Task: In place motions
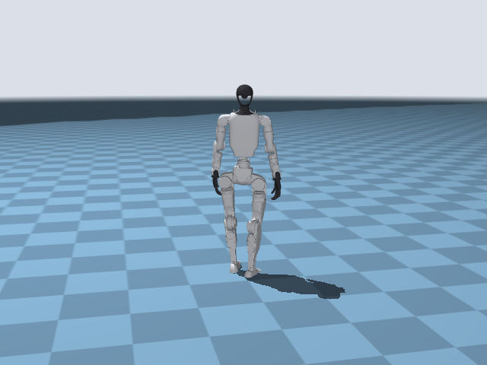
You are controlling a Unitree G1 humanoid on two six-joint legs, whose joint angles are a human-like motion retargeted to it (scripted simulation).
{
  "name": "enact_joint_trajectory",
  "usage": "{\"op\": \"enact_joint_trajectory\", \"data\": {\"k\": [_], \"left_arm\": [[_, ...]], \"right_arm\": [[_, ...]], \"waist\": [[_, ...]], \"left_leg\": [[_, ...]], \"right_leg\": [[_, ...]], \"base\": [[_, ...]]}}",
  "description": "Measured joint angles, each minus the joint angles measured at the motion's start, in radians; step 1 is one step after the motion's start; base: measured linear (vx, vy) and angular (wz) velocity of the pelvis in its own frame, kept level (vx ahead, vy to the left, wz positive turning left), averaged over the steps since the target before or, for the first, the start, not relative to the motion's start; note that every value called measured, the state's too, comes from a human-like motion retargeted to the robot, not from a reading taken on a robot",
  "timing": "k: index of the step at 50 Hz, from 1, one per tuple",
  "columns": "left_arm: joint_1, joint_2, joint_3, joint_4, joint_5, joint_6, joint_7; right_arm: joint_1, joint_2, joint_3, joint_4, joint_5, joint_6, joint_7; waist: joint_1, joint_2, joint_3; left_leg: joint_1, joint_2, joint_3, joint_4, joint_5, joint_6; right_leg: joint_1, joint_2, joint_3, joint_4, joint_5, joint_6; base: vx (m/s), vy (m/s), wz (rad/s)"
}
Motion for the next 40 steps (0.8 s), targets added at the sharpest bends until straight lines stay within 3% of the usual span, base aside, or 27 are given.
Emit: {"op": "enact_joint_trajectory", "data": {"k": [8, 15, 30, 40], "left_arm": [[-0.073, 0.042, -0.114, 0.082, 0.032, -0.015, 0.054], [-0.081, 0.062, -0.129, 0.116, 0.071, -0.016, 0.099], [-0.084, 0.047, -0.150, 0.116, 0.074, -0.008, 0.107], [-0.077, 0.036, -0.109, 0.041, 0.039, -0.027, 0.077]], "right_arm": [[0.020, -0.006, -0.039, 0.000, -0.007, -0.002, -0.003], [-0.032, -0.016, -0.027, -0.059, -0.005, -0.014, 0.009], [-0.073, 0.051, 0.034, -0.308, 0.051, -0.075, 0.101], [-0.059, 0.054, 0.063, -0.200, -0.070, -0.072, 0.078]], "waist": [[0.166, -0.062, 0.061], [0.212, -0.085, 0.080], [0.188, -0.074, 0.096], [0.099, -0.054, 0.072]], "left_leg": [[-0.010, -0.053, -0.119, 0.001, 0.060, -0.028], [-0.029, -0.069, -0.161, 0.003, 0.089, -0.043], [-0.023, -0.066, -0.167, -0.001, 0.092, -0.036], [-0.017, -0.028, -0.095, -0.009, 0.058, -0.014]], "right_leg": [[0.061, -0.028, -0.117, -0.003, -0.037, 0.018], [0.080, -0.032, -0.182, -0.008, -0.057, 0.032], [0.080, -0.027, -0.188, -0.004, -0.058, 0.031], [0.029, -0.006, -0.085, 0.003, -0.032, 0.011]], "base": [[0.06, 0.19, 0.97], [-0.02, 0.11, 0.64], [-0.05, -0.03, 0.02], [-0.07, -0.20, -0.61]]}}
